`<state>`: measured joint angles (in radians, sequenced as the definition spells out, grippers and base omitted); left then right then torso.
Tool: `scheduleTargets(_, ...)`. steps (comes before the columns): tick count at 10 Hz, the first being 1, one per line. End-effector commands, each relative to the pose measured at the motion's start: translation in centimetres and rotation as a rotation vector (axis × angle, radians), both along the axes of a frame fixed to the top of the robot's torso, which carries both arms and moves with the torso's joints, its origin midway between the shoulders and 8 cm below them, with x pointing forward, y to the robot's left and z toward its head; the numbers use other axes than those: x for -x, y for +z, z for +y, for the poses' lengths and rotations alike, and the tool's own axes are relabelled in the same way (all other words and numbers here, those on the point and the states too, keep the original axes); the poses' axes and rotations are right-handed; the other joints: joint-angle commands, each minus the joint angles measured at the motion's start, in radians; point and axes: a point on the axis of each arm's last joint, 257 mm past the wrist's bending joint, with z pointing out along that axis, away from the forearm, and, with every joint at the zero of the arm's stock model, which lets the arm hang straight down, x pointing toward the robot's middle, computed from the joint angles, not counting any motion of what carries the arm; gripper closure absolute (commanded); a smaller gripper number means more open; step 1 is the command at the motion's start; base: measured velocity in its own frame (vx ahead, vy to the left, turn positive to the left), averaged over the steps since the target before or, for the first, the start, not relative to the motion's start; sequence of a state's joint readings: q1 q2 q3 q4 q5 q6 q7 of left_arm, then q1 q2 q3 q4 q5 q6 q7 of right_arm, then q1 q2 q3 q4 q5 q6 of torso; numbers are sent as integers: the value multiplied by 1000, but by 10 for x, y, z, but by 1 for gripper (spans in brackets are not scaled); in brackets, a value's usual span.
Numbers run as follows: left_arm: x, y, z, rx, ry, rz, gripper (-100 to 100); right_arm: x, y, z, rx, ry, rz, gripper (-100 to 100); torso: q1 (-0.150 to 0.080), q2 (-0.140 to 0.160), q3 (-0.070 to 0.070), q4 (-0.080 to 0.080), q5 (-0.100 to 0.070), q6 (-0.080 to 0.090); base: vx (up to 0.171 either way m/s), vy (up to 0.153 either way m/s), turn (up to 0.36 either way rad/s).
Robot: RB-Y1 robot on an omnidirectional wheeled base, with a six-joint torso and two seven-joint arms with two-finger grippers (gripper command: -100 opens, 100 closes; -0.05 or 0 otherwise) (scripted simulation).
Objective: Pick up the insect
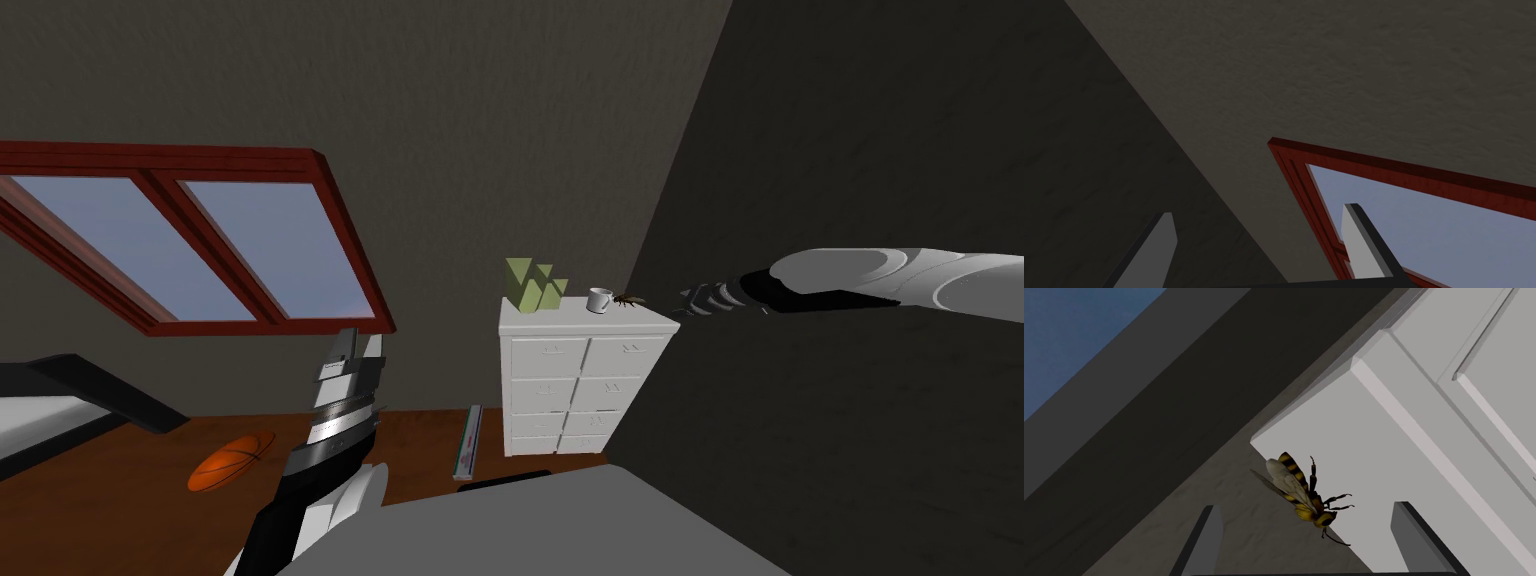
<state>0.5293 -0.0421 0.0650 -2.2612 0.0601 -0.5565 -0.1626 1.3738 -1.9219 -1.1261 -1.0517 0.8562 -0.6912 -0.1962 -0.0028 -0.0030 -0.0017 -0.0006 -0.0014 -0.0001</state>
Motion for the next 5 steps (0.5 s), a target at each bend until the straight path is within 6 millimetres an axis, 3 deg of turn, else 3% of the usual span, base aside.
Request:
scheduleTargets(1,0,0,0,0,0,0,0,-12,1,8,13,21,14,-100,0,0,0,0,0,0,30,-26,14)
scheduleTargets(5,0,0,0,0,0,0,0,-45,-10,26,54,69,70,-100,0,-1,-1,0,0,0,44,-41,20)
